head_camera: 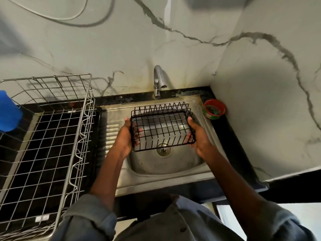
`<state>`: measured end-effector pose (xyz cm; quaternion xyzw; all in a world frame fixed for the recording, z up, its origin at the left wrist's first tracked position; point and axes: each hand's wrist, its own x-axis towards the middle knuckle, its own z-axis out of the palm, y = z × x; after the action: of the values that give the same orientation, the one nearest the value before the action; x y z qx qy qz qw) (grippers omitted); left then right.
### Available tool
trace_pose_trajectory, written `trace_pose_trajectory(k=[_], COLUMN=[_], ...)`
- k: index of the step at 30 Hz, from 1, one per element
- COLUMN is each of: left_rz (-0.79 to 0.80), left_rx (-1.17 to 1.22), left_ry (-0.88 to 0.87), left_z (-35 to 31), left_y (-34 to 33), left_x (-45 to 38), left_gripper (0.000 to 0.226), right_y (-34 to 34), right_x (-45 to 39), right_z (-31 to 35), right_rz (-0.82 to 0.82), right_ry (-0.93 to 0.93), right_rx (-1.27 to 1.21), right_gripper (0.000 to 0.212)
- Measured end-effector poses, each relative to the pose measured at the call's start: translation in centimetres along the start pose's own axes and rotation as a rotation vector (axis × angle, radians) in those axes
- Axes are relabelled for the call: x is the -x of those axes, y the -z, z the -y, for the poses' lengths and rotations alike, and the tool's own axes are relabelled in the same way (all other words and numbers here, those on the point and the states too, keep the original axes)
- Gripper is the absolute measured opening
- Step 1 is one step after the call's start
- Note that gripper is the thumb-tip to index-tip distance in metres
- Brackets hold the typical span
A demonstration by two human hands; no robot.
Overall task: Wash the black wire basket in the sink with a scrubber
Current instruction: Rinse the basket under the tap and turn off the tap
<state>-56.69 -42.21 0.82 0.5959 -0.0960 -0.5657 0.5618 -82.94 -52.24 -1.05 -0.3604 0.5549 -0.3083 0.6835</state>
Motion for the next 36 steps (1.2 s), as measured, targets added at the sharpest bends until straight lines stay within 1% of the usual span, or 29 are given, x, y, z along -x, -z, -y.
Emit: trace_pose_trajectory(k=[2, 3, 5, 6, 7, 8, 9, 10, 11, 12, 14, 15, 16, 17, 19, 20, 22, 24, 25, 26, 27, 29, 30, 31, 33, 34, 36], left_rz=[0.035, 0.028, -0.042, -0.079, -0.105, -0.140, -0.179, -0.199, -0.211, -0.205, -0.169, -0.154, -0.150, -0.166, -0.243, -0.257, -0.234, -0.204, -0.205, -0.201, -0.187, -0.155, -0.151, -0.173, -0.224, -0.196, -0.039], left_rx=[-0.098, -0.123, -0.178, -0.204, -0.220, -0.255, -0.300, -0.343, -0.358, -0.349, -0.338, -0.371, -0.408, -0.433, -0.402, -0.393, -0.418, -0.419, -0.402, -0.391, -0.374, -0.304, -0.282, -0.290, -0.371, -0.426, -0.611], left_ry=[-0.106, -0.180, -0.348, -0.384, -0.366, -0.320, -0.301, -0.320, -0.366, -0.437, -0.610, -0.663, -0.673, -0.624, -0.480, -0.468, -0.502, -0.467, -0.438, -0.421, -0.386, -0.302, -0.287, -0.295, -0.319, -0.314, -0.234], left_z=[0.0, 0.2, 1.0, 1.6, 2.1, 2.3, 2.6, 2.6, 2.6, 2.4, 2.1, 2.2, 2.5, 2.5, 2.4, 2.7, 2.4, 2.1, 2.1, 1.9, 1.7, 0.4, -0.3, -1.3, -4.0, -5.8, -9.3], left_y=[-0.5, -0.8, -1.4, -2.0, -2.5, -2.8, -3.2, -3.3, -3.4, -3.6, -3.9, -3.9, -3.9, -4.1, -4.4, -4.2, -4.0, -4.1, -4.1, -4.3, -4.1, -4.0, -3.5, -3.0, -1.9, -1.6, -0.8], left_x=[0.4, 0.5, 0.2, 0.1, 0.2, 0.0, -0.2, -0.4, -0.5, -0.1, 0.6, 0.8, 0.6, 0.6, 0.0, -0.2, -0.1, 0.2, 0.4, 0.5, 0.8, 2.1, 2.6, 3.0, 4.0, 4.7, 6.5], left_gripper=[0.072, 0.075, 0.079, 0.083, 0.086, 0.089, 0.088, 0.083, 0.076, 0.069, 0.063, 0.065, 0.067, 0.072, 0.086, 0.082, 0.058, 0.036, 0.031, 0.031, 0.036, 0.063, 0.075, 0.081, 0.085, 0.084, 0.079], right_y=[0.1, 0.2, 0.4, 0.5, 0.3, 0.1, 0.3, 0.8, 1.1, 1.0, 1.3, 1.5, 1.7, 1.5, 1.1, 1.1, 1.4, 1.5, 1.6, 1.7, 1.9, 2.1, 2.2, 2.1, 1.4, 0.6, -1.2], right_x=[0.5, 1.1, 1.6, 1.5, 1.4, 1.0, 0.5, 0.0, 0.0, 0.7, 1.6, 1.7, 1.5, 1.2, 0.1, -0.1, -0.2, -0.6, -0.8, -1.2, -1.3, -1.0, -0.7, -0.4, 0.2, 0.5, 1.4], right_z=[0.2, 0.2, -0.5, -1.0, -1.3, -1.5, -1.7, -1.8, -1.4, -0.8, -0.2, -0.4, -0.7, -0.8, -1.3, -1.7, -1.7, -1.7, -1.7, -1.5, -1.3, -0.2, 0.4, 1.3, 3.2, 4.5, 6.7], right_rz=[-0.017, -0.002, -0.030, -0.044, -0.053, -0.050, -0.042, -0.061, -0.075, -0.086, -0.065, -0.069, -0.080, -0.084, -0.067, -0.075, -0.102, -0.061, -0.048, -0.036, -0.013, 0.026, 0.056, 0.087, 0.157, 0.198, 0.254], right_ry=[0.210, 0.326, 0.483, 0.485, 0.417, 0.310, 0.231, 0.222, 0.262, 0.343, 0.530, 0.584, 0.604, 0.549, 0.363, 0.346, 0.415, 0.348, 0.298, 0.269, 0.263, 0.270, 0.280, 0.286, 0.284, 0.282, 0.301], right_rx=[0.033, 0.055, 0.068, 0.075, 0.085, 0.092, 0.122, 0.177, 0.225, 0.232, 0.135, 0.114, 0.127, 0.165, 0.214, 0.240, 0.265, 0.171, 0.140, 0.120, 0.121, 0.140, 0.152, 0.170, 0.202, 0.210, 0.234], right_gripper=[0.070, 0.066, 0.052, 0.050, 0.055, 0.063, 0.070, 0.071, 0.064, 0.053, 0.035, 0.035, 0.038, 0.046, 0.062, 0.059, 0.043, 0.041, 0.044, 0.045, 0.044, 0.047, 0.052, 0.053, 0.046, 0.042, 0.035])
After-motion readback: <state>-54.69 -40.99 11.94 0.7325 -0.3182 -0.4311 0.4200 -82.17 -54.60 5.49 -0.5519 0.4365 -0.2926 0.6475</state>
